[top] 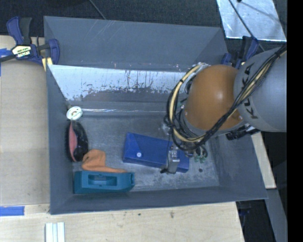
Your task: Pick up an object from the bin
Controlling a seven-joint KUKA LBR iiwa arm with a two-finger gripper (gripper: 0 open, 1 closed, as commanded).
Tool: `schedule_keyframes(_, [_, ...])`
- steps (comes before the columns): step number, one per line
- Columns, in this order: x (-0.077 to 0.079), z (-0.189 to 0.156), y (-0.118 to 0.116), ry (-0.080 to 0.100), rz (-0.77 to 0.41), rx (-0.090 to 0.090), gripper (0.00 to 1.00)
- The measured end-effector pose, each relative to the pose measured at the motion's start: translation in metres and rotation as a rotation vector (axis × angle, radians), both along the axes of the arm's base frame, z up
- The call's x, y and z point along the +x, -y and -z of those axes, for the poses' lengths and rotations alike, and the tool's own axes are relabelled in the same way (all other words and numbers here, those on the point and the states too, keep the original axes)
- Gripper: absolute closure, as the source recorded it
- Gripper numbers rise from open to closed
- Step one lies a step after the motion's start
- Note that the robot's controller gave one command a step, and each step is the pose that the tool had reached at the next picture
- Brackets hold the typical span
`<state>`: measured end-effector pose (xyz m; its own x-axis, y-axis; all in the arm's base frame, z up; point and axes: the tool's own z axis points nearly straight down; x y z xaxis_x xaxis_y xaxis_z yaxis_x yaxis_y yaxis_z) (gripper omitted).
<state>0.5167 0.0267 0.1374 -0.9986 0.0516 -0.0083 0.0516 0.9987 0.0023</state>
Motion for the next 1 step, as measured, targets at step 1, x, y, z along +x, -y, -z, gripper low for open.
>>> schedule_keyframes(1, [0.0083, 0.0575, 0.0420, -0.002, 0.003, -0.001, 0.00])
